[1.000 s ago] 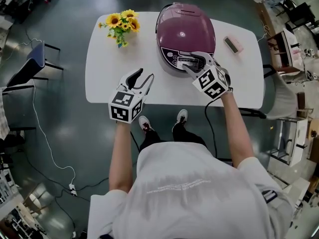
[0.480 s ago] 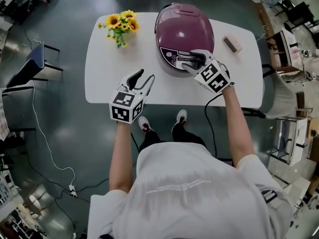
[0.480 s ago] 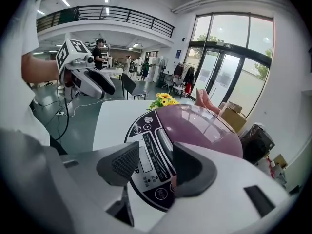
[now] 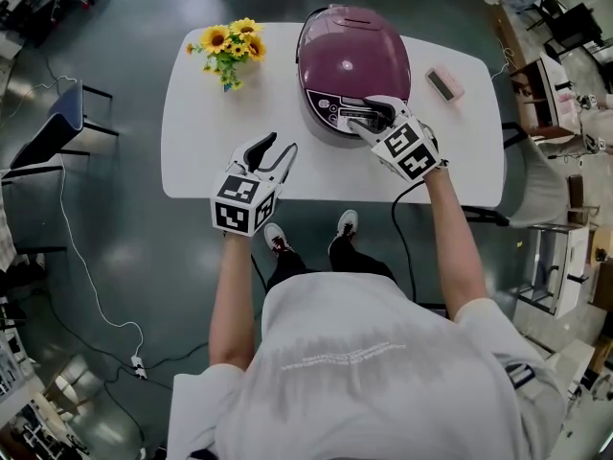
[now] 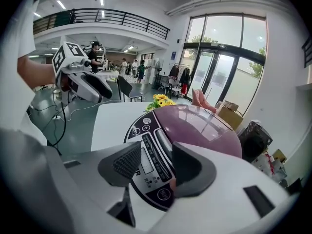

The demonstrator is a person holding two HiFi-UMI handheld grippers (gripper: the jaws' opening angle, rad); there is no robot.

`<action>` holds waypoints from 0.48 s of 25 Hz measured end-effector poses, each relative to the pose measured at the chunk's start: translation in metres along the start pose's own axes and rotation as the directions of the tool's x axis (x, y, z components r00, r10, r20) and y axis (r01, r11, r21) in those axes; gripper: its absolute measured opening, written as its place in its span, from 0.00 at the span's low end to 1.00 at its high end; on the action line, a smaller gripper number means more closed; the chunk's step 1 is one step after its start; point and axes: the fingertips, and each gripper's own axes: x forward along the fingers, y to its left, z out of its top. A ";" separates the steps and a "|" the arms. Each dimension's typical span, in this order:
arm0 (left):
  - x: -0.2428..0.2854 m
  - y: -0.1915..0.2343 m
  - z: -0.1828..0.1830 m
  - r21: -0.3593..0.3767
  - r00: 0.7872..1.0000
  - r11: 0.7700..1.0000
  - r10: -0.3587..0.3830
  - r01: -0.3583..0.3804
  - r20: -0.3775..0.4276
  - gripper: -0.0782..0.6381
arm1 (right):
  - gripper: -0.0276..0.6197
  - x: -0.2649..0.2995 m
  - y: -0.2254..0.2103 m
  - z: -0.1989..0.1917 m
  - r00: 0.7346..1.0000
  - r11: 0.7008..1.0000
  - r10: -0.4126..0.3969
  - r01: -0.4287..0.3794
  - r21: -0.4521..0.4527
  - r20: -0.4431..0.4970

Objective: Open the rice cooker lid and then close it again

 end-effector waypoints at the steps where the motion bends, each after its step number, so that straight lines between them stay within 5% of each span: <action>1: 0.000 0.000 0.000 -0.001 1.000 1.000 0.000 0.000 0.000 0.37 | 0.36 0.000 0.000 0.000 1.000 1.000 0.001 -0.001 -0.003 -0.004; 12: 0.003 0.003 0.003 0.004 1.000 1.000 -0.006 0.006 -0.004 0.37 | 0.37 0.000 -0.002 0.001 1.000 1.000 -0.020 0.019 0.015 0.021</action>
